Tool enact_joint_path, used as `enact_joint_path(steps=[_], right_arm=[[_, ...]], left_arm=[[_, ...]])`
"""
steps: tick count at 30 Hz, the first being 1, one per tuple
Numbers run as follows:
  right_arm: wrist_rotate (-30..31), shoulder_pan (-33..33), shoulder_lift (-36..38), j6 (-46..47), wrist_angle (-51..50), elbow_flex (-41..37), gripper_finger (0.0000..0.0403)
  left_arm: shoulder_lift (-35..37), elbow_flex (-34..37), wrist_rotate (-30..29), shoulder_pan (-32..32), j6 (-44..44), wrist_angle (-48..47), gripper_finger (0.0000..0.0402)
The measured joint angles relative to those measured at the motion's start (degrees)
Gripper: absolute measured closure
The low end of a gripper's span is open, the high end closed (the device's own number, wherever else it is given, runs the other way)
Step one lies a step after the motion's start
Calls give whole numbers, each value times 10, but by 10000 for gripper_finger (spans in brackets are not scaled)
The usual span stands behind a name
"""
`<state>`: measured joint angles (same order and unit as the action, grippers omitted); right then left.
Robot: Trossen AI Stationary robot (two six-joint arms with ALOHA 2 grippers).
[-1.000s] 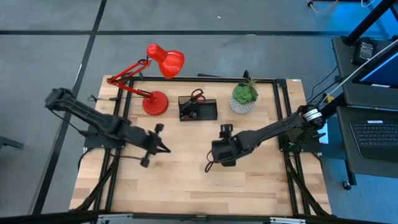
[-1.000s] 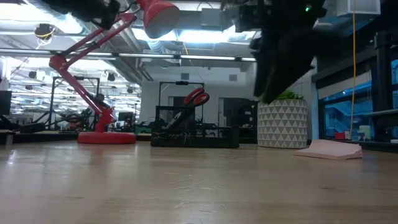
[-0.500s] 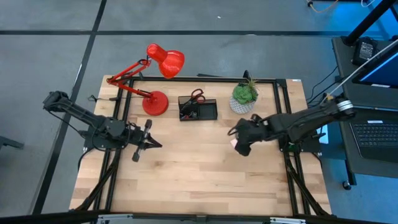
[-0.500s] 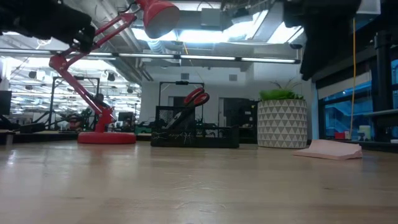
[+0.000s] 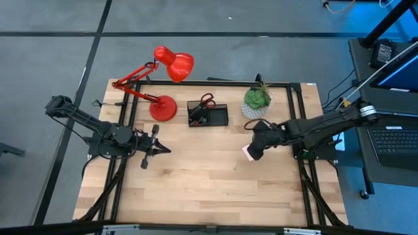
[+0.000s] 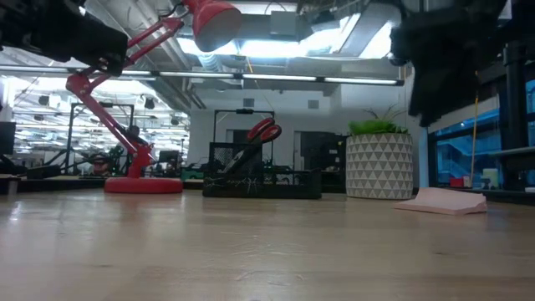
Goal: Pick and place office supplies into organizer
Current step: Put the sticky note into the desk organizer
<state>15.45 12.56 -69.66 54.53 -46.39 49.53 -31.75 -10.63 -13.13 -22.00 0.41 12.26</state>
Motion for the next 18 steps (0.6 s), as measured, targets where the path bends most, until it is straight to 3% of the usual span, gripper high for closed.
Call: enact_joint_path(steps=[6,18], right_arm=[[-78,-22,-16,40,6,-55,192],[-80,-27,-30,50,28,-79,288]], left_arm=[[0,0,-3,0,3,0,396],[0,0,-3,0,4,0,396]])
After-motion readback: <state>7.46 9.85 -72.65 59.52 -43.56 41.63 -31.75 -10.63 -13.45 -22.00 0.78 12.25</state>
